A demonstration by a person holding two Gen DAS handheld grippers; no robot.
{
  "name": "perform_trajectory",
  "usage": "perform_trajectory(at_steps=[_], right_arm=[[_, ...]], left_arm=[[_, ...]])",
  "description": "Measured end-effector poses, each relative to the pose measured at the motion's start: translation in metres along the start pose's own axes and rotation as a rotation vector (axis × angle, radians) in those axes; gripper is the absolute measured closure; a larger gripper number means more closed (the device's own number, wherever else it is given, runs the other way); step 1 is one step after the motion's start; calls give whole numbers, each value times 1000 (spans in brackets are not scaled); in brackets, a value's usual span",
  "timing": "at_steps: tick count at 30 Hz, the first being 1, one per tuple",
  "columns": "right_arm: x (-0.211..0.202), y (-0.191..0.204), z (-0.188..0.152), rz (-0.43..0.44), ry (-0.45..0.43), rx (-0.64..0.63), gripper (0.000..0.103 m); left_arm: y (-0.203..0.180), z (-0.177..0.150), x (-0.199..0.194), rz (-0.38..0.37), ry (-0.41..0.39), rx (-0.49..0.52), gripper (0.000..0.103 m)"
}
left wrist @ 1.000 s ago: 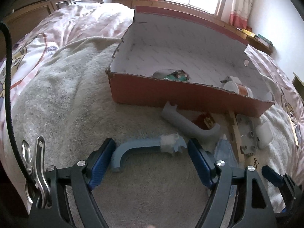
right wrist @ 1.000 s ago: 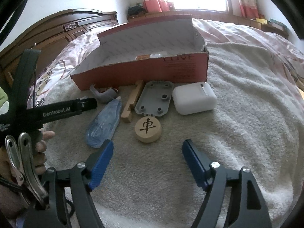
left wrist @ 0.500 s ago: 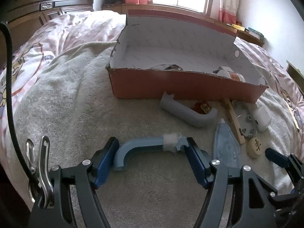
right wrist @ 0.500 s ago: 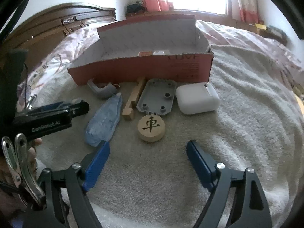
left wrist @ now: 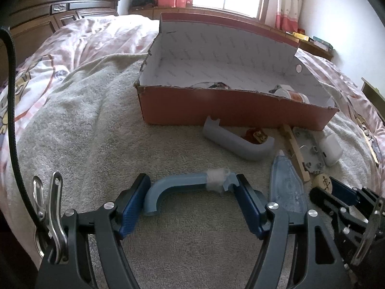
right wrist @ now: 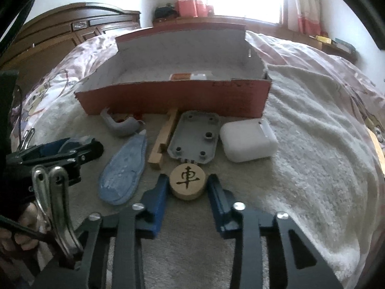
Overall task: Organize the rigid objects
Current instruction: 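Close the left gripper on the blue handle while the right gripper grasps the chess piece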
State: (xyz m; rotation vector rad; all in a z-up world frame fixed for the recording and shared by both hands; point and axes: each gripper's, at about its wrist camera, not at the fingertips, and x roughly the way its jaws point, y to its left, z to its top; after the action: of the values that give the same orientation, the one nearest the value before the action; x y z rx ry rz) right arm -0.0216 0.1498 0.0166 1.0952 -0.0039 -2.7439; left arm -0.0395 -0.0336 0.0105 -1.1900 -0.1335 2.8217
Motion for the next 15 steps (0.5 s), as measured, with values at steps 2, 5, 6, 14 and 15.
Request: perform_trajectory(at_steps=[2,5,6,14,15], right_arm=[[-1,-2,-1,8,-7,8,70],[0,-2,-2,11,-15,6,70],[0,-3,-2,14,-17,8,70],[1,-7,-3,38,-24,23,69],[1,-7,-3,39,-24,24,69]], left_arm=[[0,0,0,0,0,0,30],[0,0,0,2,0,2,30],[0,0,0,5,0,4,30],[-2,-1,1,14,-2,11,30],[-2,-1,1,14,-2,12,30]])
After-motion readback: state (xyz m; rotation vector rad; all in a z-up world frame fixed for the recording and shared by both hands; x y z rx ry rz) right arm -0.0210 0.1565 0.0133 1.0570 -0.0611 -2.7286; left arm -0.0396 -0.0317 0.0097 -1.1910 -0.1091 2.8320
